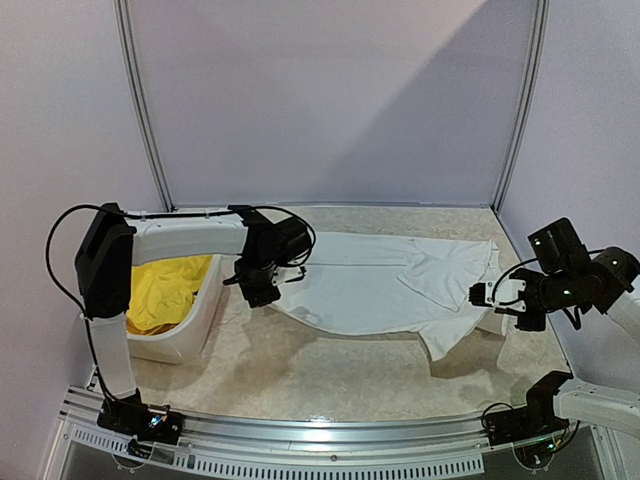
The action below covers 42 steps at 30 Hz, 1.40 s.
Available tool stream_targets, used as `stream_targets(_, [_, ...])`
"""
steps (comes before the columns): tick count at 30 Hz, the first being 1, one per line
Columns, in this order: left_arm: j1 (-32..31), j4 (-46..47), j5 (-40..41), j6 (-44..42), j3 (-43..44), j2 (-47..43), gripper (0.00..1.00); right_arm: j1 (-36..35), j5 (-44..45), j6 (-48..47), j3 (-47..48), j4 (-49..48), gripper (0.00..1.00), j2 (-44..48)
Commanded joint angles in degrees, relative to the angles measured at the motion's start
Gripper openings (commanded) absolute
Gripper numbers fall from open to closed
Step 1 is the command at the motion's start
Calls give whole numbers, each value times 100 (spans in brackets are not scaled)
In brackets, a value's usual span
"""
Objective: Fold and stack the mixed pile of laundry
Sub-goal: Pick up the 1/3-folded T-shirt from the center of the board, then fold the 1/3-folded T-shirt at the center of the board.
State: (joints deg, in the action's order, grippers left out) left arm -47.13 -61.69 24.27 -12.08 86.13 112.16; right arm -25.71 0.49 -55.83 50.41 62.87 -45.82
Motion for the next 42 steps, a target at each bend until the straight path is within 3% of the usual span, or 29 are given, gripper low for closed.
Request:
stream_targets(1, [9,103,276,216,203,-183,0,299,475,-46,41,-216,0,218])
stream_targets(11, [210,280,526,472,262,-321,0,718,909,87,-497,-1092,0,446])
stream_targets(17, [328,399,623,627,302,-339,0,1049,1252,190,-782,-2185,0,266])
stream_targets(25, [418,601,627,754,566,-94,0,1882,758,403,-287,-2856,0,-772])
stream_targets(34, [673,812,640,951,975,403,0,2070,1062,833,62,-4049,0,-2090])
stream_targets(42, [779,852,611,962,1270,793,0,2139,1125,832,564,-4516,0,-3260])
